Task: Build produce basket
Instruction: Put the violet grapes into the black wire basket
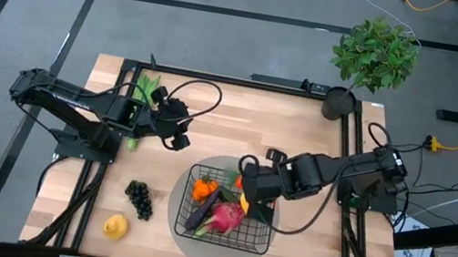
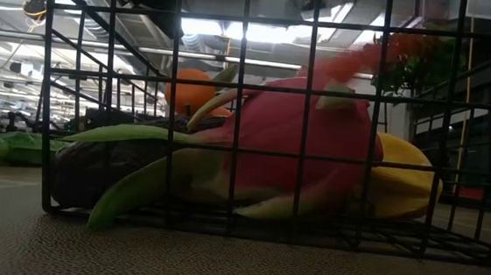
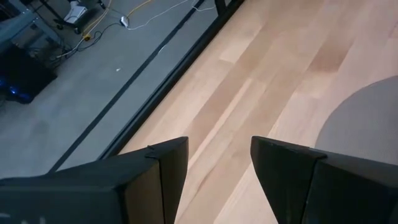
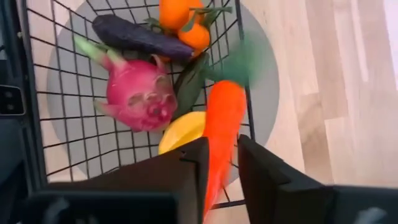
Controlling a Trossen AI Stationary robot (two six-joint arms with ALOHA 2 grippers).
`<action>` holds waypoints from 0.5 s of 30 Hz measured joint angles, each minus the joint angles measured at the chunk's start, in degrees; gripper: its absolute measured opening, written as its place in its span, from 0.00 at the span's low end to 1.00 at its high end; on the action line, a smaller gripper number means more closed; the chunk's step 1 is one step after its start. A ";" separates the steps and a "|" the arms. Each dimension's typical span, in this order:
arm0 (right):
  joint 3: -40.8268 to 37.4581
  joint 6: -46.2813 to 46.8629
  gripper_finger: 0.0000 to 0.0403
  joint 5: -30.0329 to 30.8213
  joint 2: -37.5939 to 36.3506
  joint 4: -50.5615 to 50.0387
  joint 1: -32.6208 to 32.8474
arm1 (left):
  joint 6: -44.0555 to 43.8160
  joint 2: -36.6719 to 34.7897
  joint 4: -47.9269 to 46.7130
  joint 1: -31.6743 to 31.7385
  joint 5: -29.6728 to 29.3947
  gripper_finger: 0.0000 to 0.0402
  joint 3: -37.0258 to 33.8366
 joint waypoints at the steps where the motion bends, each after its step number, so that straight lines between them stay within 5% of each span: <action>1: 0.00 -0.05 0.21 -0.03 0.18 0.00 -0.14 | 0.00 0.00 -0.01 0.00 0.00 0.41 0.00; 10: 0.00 -0.56 0.43 -0.20 1.13 -0.11 -0.56 | 0.28 0.00 -0.10 -0.02 0.00 0.41 0.00; 15: 0.00 -0.32 0.47 -0.22 1.15 -3.48 -0.50 | 0.29 0.00 -0.10 -0.01 0.00 0.41 0.00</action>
